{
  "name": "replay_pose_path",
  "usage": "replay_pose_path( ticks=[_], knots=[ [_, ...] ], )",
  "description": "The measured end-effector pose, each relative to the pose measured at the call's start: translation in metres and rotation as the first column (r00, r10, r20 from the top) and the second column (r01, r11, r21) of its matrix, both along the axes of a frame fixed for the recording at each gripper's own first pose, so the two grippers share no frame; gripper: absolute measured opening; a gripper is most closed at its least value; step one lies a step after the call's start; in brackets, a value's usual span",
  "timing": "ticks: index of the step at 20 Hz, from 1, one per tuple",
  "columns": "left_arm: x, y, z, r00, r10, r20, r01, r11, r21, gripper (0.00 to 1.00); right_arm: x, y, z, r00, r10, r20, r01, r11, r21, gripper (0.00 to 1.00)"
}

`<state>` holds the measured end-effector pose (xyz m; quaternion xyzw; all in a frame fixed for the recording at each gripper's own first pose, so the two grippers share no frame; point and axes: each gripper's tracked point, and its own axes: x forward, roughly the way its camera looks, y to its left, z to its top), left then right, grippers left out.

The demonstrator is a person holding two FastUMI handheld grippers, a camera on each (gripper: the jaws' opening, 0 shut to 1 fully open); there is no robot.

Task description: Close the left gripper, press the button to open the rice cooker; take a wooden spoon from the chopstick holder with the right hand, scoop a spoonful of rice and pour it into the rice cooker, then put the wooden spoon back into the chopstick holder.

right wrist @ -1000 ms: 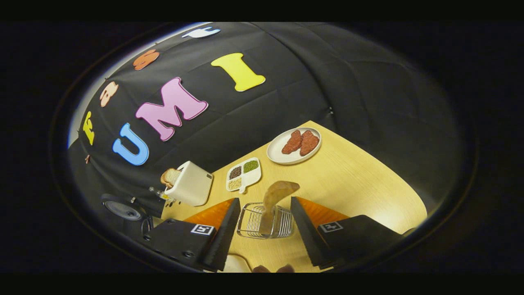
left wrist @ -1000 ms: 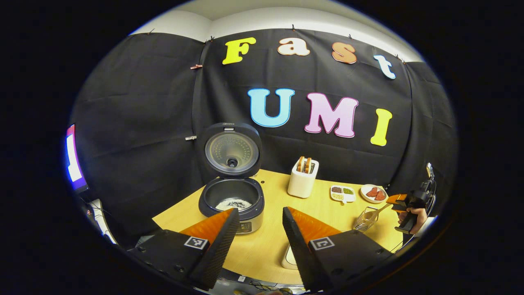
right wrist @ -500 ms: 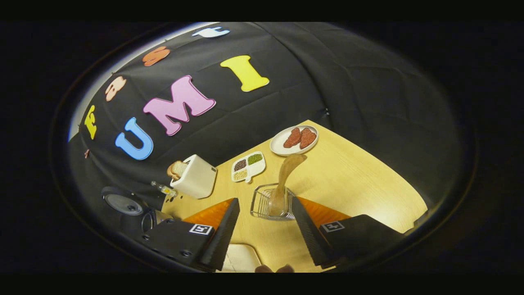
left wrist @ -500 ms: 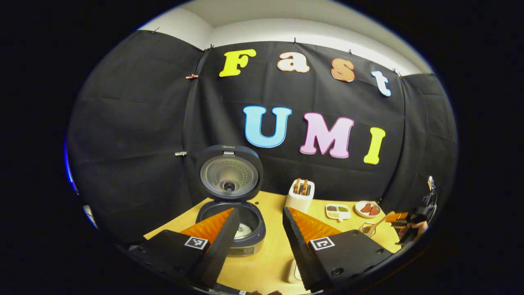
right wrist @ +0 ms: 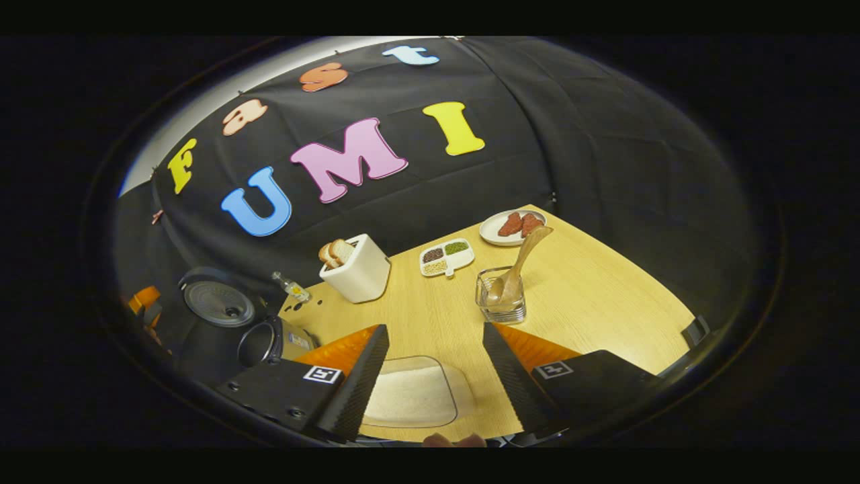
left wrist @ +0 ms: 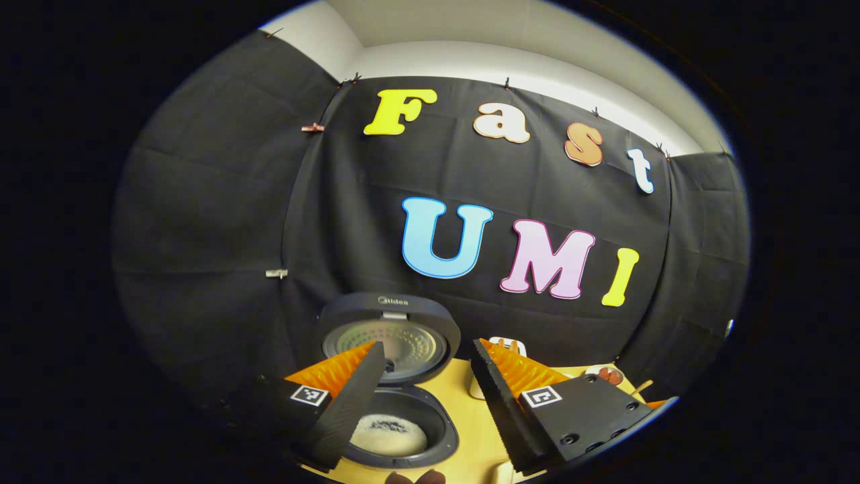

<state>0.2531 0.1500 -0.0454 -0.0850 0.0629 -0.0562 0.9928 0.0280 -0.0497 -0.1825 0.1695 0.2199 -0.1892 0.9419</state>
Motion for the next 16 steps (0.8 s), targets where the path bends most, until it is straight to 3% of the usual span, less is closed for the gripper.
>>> replay_pose_path(
  ticks=[1, 2, 4, 5, 7, 9, 10, 11, 14, 16],
  knots=[
    [0.010, -0.004, 0.007, 1.000, -0.020, 0.023, 0.020, 0.999, 0.028, 0.90, -0.006, 0.005, 0.004, 1.000, -0.004, 0.009, 0.004, 1.000, -0.024, 0.83],
    [0.018, -0.007, 0.017, 0.998, -0.039, 0.049, 0.036, 0.998, 0.061, 0.90, -0.009, 0.006, 0.008, 1.000, -0.011, 0.014, 0.011, 0.999, -0.041, 0.93],
    [0.032, -0.008, 0.044, 0.990, -0.054, 0.131, 0.040, 0.993, 0.108, 0.90, -0.021, 0.011, 0.010, 0.999, -0.043, 0.031, 0.044, 0.999, -0.026, 0.95],
    [0.036, -0.011, 0.060, 0.982, -0.065, 0.177, 0.045, 0.992, 0.116, 0.85, -0.025, 0.017, 0.011, 0.998, -0.056, 0.040, 0.056, 0.998, -0.008, 0.95],
    [0.048, -0.018, 0.078, 0.969, -0.095, 0.230, 0.070, 0.991, 0.111, 0.89, -0.033, 0.020, 0.015, 0.996, -0.074, 0.058, 0.075, 0.997, -0.014, 0.95],
    [0.062, -0.018, 0.077, 0.972, -0.101, 0.212, 0.087, 0.993, 0.073, 0.89, -0.037, 0.027, 0.017, 0.995, -0.071, 0.067, 0.073, 0.997, -0.026, 0.95],
    [0.070, -0.012, 0.077, 0.977, -0.083, 0.199, 0.073, 0.996, 0.057, 0.84, -0.038, 0.032, 0.017, 0.995, -0.067, 0.070, 0.069, 0.997, -0.024, 0.95],
    [0.081, -0.004, 0.084, 0.979, -0.060, 0.194, 0.052, 0.997, 0.048, 0.88, -0.038, 0.038, 0.016, 0.996, -0.058, 0.073, 0.060, 0.998, -0.016, 0.95],
    [0.106, 0.016, 0.089, 0.986, -0.004, 0.165, 0.002, 1.000, 0.015, 0.84, -0.035, 0.053, 0.003, 0.999, -0.018, 0.040, 0.018, 1.000, -0.007, 0.95],
    [0.121, 0.023, 0.076, 0.993, 0.017, 0.120, -0.019, 1.000, 0.018, 0.89, -0.030, 0.060, -0.002, 1.000, 0.003, 0.026, -0.003, 1.000, 0.004, 0.95]
  ],
)
